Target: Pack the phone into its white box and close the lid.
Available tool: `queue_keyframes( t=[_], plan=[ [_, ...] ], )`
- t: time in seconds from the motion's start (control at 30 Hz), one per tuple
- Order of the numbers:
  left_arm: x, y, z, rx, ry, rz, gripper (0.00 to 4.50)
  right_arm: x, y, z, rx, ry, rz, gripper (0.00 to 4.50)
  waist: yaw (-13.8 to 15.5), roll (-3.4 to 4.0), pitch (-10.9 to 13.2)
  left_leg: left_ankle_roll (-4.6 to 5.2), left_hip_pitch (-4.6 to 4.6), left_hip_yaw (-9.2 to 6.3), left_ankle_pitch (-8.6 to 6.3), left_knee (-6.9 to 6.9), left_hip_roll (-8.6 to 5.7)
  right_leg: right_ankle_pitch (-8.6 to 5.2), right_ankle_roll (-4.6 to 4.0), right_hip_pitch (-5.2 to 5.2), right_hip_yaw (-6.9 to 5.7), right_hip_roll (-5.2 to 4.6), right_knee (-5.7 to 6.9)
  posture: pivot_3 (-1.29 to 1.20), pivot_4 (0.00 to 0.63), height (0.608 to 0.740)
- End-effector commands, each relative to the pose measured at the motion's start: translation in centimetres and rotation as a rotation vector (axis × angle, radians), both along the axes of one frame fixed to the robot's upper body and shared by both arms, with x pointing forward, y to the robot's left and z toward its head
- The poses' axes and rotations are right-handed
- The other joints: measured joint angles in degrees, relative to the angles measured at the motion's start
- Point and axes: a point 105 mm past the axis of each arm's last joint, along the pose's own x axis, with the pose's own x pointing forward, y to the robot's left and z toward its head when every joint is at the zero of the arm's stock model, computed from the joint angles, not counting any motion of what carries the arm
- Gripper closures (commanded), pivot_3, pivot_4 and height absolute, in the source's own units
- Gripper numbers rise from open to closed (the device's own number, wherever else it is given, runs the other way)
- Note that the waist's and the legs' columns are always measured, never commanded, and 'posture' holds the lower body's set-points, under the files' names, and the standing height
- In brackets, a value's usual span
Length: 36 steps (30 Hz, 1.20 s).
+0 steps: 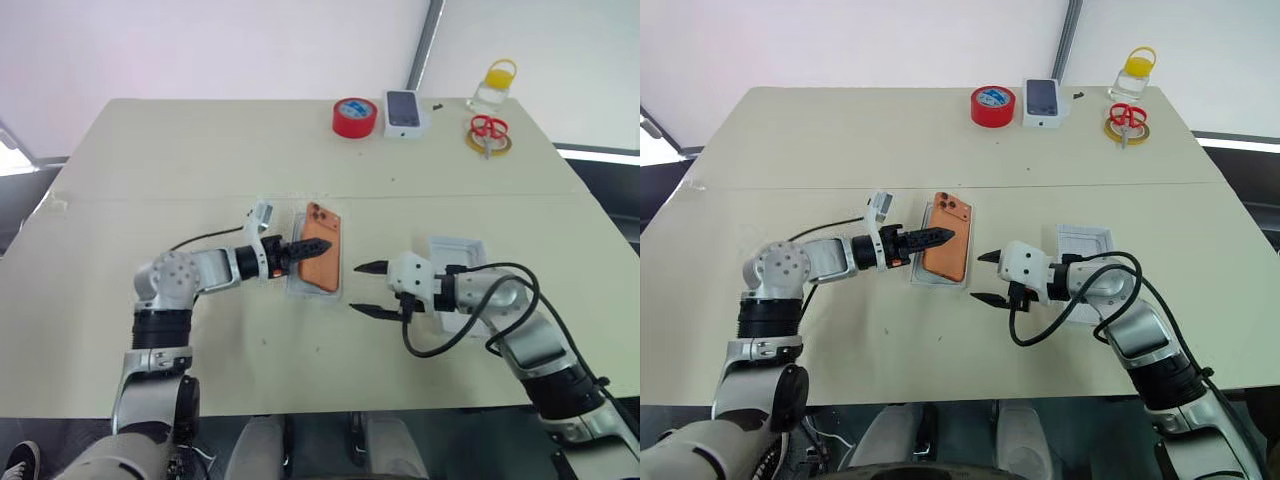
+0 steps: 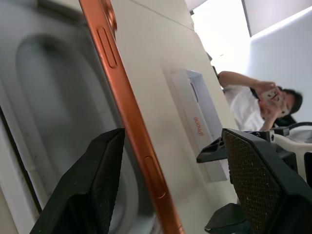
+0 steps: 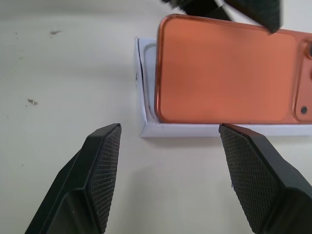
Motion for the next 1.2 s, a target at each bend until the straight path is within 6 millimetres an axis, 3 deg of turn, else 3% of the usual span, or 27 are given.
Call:
queue_keyframes(
  t=[0.03,0.47,0.57,0.6,0.7,0.83,0.87,0.97,1.07,1.2],
  plan=[
    [-0.3,0.2,0.9,0.055,-0.05,-0.017,1.19,0.3,0.1,0.8,0.007,-0.038,0.007,1.15,-0.01,0.0,0.0,0.0,0.0,0.0,0.0,0.0,0.0,0.0,0.0,0.0,0.0,0.0,0.0,0.0,0.15,0.74],
    [-0.5,3.3,1.5,0.153,-0.092,0.051,1.19,0.7,0.4,0.7,0.005,-0.053,0.017,1.15,-0.04,0.0,0.0,-0.01,0.01,0.0,0.0,0.0,0.0,0.0,0.0,0.0,0.0,0.0,0.01,0.0,0.15,0.74],
    [0.3,4.4,1.9,0.211,-0.173,0.117,1.19,1.3,0.1,0.8,0.0,-0.068,-0.01,1.15,-0.12,0.0,0.0,-0.01,0.0,0.0,0.0,0.0,0.0,0.0,0.0,0.0,0.0,0.0,0.01,0.0,0.15,0.74],
    [0.9,5.1,1.8,0.244,-0.202,0.162,1.41,1.8,-0.2,1.0,-0.002,-0.087,-0.031,1.15,-0.13,0.01,0.0,-0.01,0.01,0.0,0.01,0.0,0.0,0.0,0.0,0.0,0.0,0.0,0.01,0.0,0.15,0.74],
    [2.4,7.4,0.6,0.427,-0.314,0.258,2.4,3.3,-1.3,1.5,-0.017,-0.159,-0.102,2.0,-0.16,0.02,0.0,-0.03,0.03,0.02,0.02,-0.01,0.01,0.0,-0.02,-0.01,0.01,0.0,0.02,0.0,0.15,0.74],
    [3.2,8.1,-0.9,0.558,-0.418,0.277,4.48,5.0,-2.1,1.5,-0.054,-0.217,-0.178,4.11,-0.03,0.01,0.0,-0.03,0.03,0.07,0.02,-0.03,0.0,-0.06,-0.13,-0.02,0.05,0.0,0.02,0.0,0.15,0.74],
    [3.3,7.8,-1.2,0.575,-0.45,0.26,4.5,5.5,-2.2,1.4,-0.069,-0.237,-0.197,4.46,0.08,0.01,0.0,-0.03,0.01,0.06,0.02,-0.02,0.01,-0.07,-0.14,-0.03,0.05,-0.01,0.01,0.0,0.15,0.74],
    [3.2,6.8,-2.1,0.549,-0.479,0.225,4.5,6.3,-2.0,1.1,-0.081,-0.262,-0.227,4.46,0.27,0.01,0.0,-0.02,-0.01,0.07,0.01,0.0,-0.01,-0.08,-0.18,-0.03,0.05,-0.05,0.0,0.0,0.15,0.74],
    [2.4,5.2,-5.3,0.666,-0.547,0.079,4.5,6.8,-1.2,-0.6,-0.133,-0.274,-0.229,4.46,0.04,0.04,-0.02,-0.02,0.02,0.08,0.01,-0.02,0.0,-0.05,-0.12,-0.02,0.05,-0.05,0.01,0.0,0.15,0.74],
    [2.2,2.5,-5.3,0.614,-0.565,0.008,4.5,6.9,-0.3,-1.2,-0.134,-0.273,-0.211,4.46,0.23,0.06,-0.01,0.0,0.01,0.11,0.01,-0.02,-0.01,-0.03,-0.09,-0.03,0.05,-0.06,0.03,0.0,0.15,0.74]
  ],
)
